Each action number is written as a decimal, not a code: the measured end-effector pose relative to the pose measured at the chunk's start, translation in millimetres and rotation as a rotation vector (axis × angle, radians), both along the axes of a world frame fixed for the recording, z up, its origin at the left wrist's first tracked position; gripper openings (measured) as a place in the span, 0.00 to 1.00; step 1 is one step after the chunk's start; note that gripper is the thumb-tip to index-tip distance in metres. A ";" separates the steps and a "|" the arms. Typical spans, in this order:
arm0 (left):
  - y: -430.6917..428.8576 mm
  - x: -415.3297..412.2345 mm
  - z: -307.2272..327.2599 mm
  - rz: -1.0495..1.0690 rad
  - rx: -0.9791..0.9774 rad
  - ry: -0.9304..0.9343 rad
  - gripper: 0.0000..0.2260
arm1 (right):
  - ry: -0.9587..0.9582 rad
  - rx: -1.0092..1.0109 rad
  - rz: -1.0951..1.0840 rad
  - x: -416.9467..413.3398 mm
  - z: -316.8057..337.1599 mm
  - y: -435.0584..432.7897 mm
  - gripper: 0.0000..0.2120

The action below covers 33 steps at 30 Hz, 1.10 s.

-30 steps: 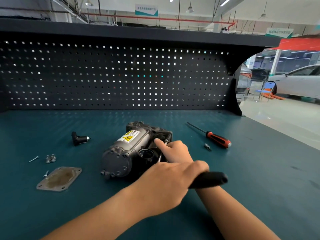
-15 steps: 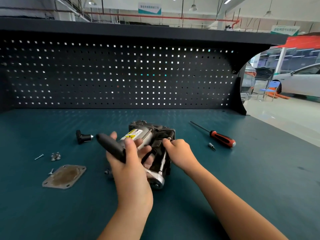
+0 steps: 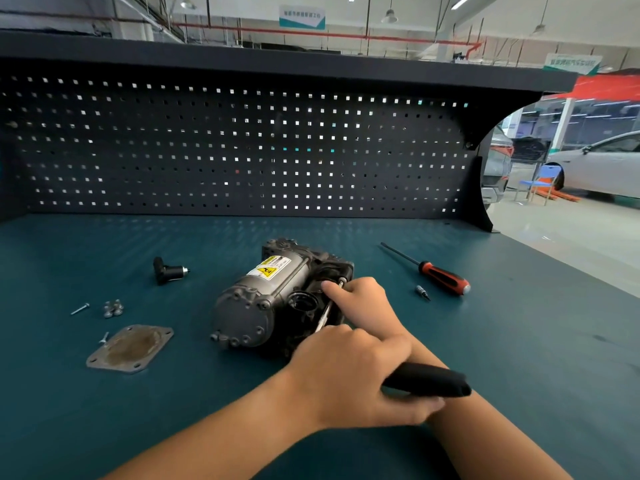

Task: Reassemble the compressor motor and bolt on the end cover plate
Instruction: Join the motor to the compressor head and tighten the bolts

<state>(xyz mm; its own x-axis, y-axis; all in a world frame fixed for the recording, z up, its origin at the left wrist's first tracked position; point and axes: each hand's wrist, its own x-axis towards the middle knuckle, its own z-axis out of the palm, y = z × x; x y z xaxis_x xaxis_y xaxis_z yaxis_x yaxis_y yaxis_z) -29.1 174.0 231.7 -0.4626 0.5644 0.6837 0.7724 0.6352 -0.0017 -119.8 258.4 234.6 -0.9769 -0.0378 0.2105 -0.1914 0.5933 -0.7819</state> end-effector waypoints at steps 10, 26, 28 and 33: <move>-19.9 -10.3 27.9 -0.368 1.876 -0.676 0.23 | 0.000 0.002 -0.028 0.9 0.1 -3.1 0.25; -5.4 0.5 17.3 -0.159 0.245 -0.366 0.20 | -0.014 -0.025 0.023 14.2 4.9 2.5 0.24; -2.9 3.8 23.4 -0.246 0.924 -0.523 0.17 | 0.019 -0.006 0.063 17.9 6.4 2.5 0.21; 4.5 -3.2 24.4 -0.247 1.588 -0.562 0.24 | -0.003 -0.101 0.068 1.8 0.3 0.1 0.24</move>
<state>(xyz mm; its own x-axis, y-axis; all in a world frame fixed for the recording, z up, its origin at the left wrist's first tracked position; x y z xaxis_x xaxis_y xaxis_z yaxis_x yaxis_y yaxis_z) -32.3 178.5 256.1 -0.8385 -0.3718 0.3983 0.5296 -0.3842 0.7563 -117.9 258.5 234.9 -0.9734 -0.0825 0.2138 -0.2261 0.4969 -0.8378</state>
